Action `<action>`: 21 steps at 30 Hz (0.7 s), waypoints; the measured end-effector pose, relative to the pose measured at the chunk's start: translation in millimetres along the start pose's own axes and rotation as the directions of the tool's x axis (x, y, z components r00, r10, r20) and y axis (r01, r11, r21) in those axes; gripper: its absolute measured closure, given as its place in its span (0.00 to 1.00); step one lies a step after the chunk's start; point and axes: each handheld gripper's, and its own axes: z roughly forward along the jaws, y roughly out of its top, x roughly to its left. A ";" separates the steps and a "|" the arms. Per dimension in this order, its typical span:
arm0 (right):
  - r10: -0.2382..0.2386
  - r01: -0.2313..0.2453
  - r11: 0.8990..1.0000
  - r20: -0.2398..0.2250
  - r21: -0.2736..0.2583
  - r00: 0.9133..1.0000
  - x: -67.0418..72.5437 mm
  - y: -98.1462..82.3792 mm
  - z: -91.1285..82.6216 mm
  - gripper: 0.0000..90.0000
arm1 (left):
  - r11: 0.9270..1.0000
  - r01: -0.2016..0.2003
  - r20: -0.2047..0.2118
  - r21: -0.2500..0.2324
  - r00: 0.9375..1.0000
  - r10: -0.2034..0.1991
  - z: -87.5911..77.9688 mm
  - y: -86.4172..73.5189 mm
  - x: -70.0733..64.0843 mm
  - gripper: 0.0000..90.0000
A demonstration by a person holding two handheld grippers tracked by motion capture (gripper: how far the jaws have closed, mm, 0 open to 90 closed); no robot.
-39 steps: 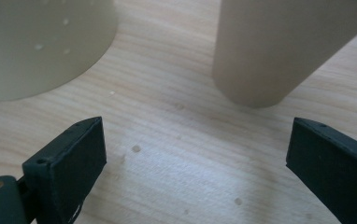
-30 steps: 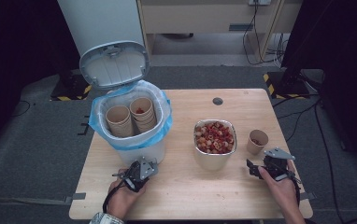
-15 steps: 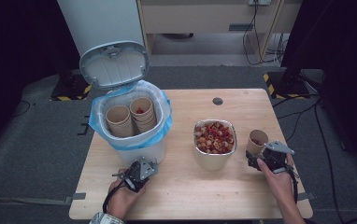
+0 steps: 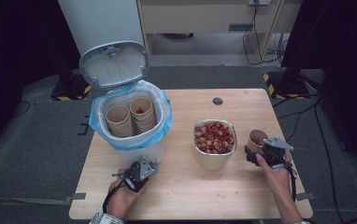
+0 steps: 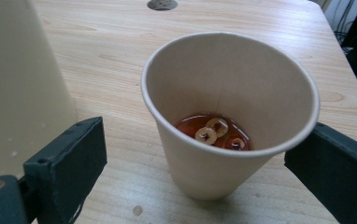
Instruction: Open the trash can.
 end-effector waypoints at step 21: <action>0.081 -0.080 0.995 0.001 -0.051 0.997 -12.9 4.9 24.0 0.17 | 1.000 0.004 0.003 0.000 1.000 -0.004 -0.2 -0.3 0.2 1.00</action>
